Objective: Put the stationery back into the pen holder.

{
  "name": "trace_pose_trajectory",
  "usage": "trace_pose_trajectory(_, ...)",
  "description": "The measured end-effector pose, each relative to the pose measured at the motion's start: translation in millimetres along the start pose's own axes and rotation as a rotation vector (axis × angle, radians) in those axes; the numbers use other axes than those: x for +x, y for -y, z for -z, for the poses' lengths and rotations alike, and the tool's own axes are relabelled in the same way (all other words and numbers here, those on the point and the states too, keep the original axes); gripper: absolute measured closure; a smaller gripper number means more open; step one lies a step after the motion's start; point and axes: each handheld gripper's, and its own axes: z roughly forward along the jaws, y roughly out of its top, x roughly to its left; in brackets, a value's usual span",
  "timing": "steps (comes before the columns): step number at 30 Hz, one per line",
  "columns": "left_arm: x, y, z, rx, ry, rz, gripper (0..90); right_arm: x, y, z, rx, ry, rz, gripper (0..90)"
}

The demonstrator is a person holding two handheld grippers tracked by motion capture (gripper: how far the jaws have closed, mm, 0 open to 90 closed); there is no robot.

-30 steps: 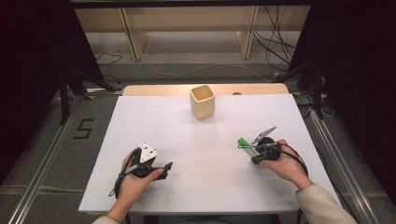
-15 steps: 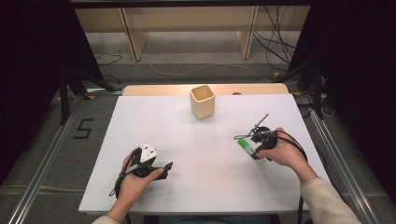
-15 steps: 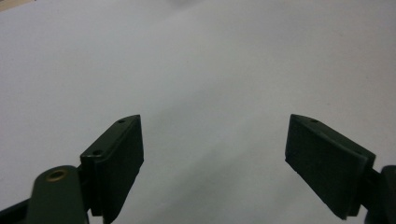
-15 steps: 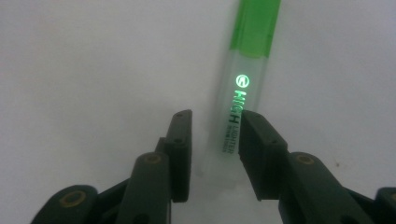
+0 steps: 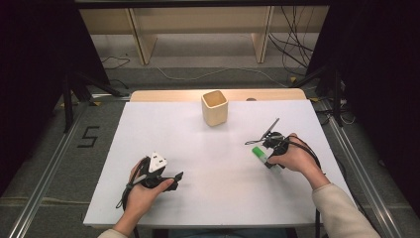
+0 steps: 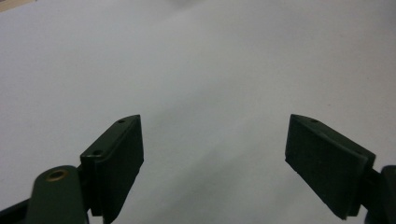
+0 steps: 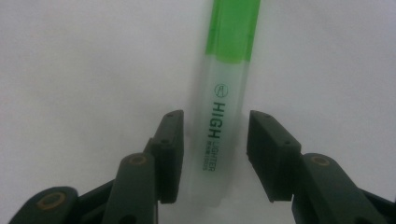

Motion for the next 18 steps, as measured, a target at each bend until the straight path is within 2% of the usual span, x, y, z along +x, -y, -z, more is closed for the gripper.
trace_pose_trajectory(1, 0.1, 0.0, -0.1, 0.001, 0.000, -0.001, 19.2, 1.0, -1.0, -0.4, 0.009, -0.002, -0.013, 56.8)
trace_pose_trajectory(6, 0.2, 0.0, 0.1, 0.000, -0.001, -0.002, 19.2, 2.0, -4.6, -3.8, 0.035, 0.002, -0.002, 57.3)
trace_pose_trajectory(18, 0.3, 0.1, -0.3, 0.001, 0.002, -0.001, 19.2, 2.3, -9.3, -8.4, 0.057, 0.010, -0.014, 60.9)
